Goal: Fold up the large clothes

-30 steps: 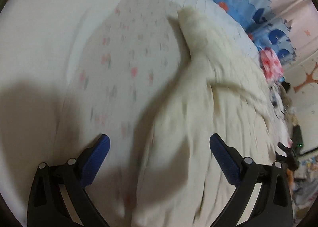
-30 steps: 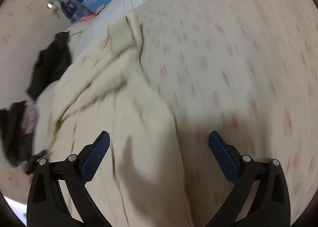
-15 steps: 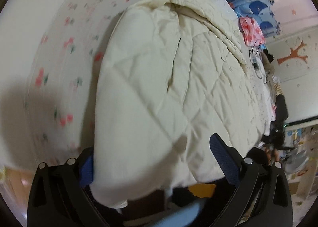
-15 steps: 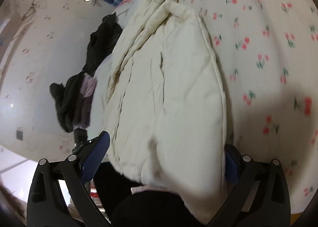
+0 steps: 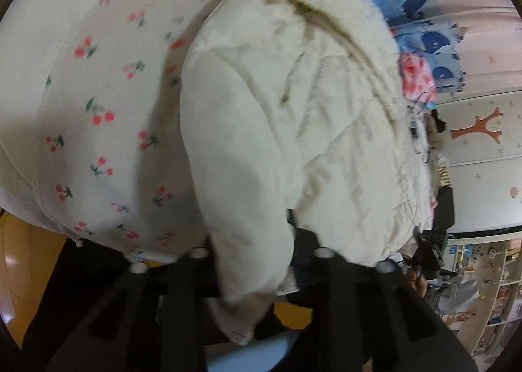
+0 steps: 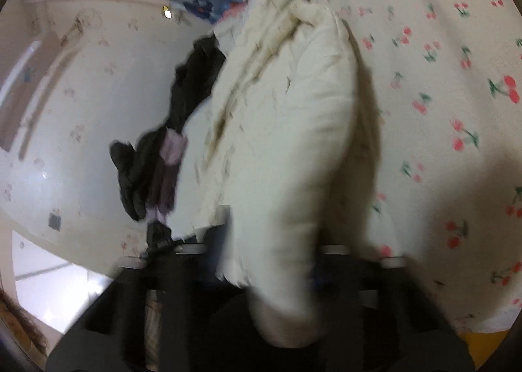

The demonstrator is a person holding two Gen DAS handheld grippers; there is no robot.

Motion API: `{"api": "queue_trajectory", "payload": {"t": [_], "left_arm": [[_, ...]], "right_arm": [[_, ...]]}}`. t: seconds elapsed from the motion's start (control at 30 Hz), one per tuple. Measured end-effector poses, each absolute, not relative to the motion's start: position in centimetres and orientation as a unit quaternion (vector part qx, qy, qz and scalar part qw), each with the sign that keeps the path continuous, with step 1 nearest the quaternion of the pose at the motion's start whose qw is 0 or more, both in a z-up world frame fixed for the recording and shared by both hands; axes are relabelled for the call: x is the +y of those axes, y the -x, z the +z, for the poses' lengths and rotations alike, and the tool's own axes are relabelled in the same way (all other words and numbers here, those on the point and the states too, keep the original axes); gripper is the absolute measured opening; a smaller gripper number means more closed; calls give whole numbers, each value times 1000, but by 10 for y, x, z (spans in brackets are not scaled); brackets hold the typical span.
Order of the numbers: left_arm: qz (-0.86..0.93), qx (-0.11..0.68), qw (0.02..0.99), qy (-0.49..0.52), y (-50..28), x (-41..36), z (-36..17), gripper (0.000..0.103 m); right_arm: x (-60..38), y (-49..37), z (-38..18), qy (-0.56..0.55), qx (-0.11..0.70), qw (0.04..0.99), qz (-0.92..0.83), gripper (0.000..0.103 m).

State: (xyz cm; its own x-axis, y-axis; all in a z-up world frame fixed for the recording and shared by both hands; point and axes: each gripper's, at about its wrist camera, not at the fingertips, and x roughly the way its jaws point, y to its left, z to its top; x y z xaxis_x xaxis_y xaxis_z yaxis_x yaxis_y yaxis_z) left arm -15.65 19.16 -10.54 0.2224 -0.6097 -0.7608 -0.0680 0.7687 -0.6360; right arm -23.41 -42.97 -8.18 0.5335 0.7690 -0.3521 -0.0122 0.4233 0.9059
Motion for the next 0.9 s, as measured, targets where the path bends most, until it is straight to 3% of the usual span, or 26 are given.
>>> {"api": "queue_trajectory", "payload": {"t": [0.4,0.67,0.77,0.87,0.9], "left_arm": [[-263,492,772,304,172,189,16,14],[-297,493,761,300,244,218,11,14],[-302,539,738,271,263,225,-30,17],[-295,552,720,300,262,245,-64,25],[-296,548,710,328,259,256,-74,34]], "right_arm": [[-421,232,36,-465,291,778,306,14],[-453,311,16,-437,342,774,303,14],[-463,329,-27,-430,411,750,289,29],[-482,337,-65,-470,425,725,270,63],[-487,338,-74,-482,424,718,268,72]]}}
